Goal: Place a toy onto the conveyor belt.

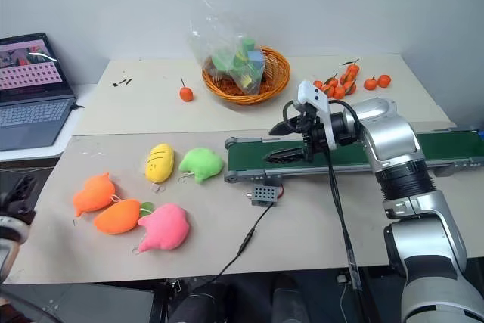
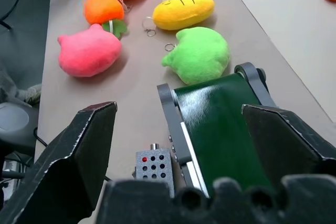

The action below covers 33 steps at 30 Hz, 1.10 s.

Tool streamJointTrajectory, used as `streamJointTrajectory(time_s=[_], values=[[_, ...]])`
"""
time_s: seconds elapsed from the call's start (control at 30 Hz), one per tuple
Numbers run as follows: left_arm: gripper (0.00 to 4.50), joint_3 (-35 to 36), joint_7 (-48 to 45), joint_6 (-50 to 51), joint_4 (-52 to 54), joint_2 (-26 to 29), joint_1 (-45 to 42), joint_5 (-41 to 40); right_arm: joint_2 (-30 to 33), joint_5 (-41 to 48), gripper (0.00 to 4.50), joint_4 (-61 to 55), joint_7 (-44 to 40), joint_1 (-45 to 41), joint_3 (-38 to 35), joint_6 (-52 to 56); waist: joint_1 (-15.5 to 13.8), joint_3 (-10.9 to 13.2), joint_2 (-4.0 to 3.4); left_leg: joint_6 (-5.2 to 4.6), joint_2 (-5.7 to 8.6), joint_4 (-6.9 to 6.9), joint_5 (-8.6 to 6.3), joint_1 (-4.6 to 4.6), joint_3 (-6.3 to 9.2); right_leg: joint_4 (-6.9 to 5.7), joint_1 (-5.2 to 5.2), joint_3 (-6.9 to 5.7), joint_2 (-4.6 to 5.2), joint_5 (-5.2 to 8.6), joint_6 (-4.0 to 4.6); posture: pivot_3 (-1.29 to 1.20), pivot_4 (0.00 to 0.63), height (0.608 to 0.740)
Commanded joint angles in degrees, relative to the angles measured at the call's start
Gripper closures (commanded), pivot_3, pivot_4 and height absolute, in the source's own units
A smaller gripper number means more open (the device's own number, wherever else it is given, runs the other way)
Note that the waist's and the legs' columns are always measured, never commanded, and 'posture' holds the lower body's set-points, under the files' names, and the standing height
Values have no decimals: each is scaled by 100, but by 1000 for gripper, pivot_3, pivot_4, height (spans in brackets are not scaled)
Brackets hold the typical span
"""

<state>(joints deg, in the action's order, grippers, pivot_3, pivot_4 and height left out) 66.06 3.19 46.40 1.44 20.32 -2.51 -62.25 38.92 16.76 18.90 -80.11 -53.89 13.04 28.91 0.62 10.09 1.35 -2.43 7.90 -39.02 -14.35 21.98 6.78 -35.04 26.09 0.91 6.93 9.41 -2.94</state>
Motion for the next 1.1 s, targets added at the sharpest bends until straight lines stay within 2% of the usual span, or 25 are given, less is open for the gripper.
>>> streamJointTrajectory(time_s=[0.03, 0.2, 0.5, 0.73, 0.83, 1.1], values=[[29, -80, -80, -74, -182, -134, 213, -279, -31, -66, 0, 42, -88, -255, -92, -200, -6, 0, 0, -2, 0, 0, -1, 0, -1, 0, 0, 0, 0, 0, 0, 0, 150, 740], [29, -390, -529, -8, -935, -103, 177, -520, 12, -148, 0, 61, -55, -246, -150, -183, -19, -11, 14, -8, -3, 0, -5, 0, -3, -3, 2, 1, -5, 0, 1, 0, 150, 740], [29, -922, -945, -71, -1520, -16, -333, -741, 138, -167, 0, -120, 79, -173, -308, -83, 2, -13, 17, -7, -5, 0, -4, 1, -8, -1, 4, 5, -6, -2, 4, 0, 150, 740], [29, -1204, -1058, -308, -2331, 66, -920, -497, 186, -137, 0, -354, 286, -43, -434, 29, -4, -15, 16, -6, -8, 0, -3, -1, -11, -4, 4, 7, -8, -5, 8, 0, 150, 740], [779, -1236, -1144, -340, -2444, 109, -967, -490, 250, -131, 0, -518, 367, 64, -498, 91, -13, -16, 16, -7, -8, 0, -2, -2, -11, -4, 4, 6, -8, -5, 8, 0, 150, 740], [3661, -1089, -1354, -498, -2310, 142, -959, -689, 273, -112, 0, -668, 491, 208, -526, 145, 8, -17, 17, -5, -9, 0, 0, 2, -14, -1, 8, 8, -8, -5, 8, 0, 150, 740]])
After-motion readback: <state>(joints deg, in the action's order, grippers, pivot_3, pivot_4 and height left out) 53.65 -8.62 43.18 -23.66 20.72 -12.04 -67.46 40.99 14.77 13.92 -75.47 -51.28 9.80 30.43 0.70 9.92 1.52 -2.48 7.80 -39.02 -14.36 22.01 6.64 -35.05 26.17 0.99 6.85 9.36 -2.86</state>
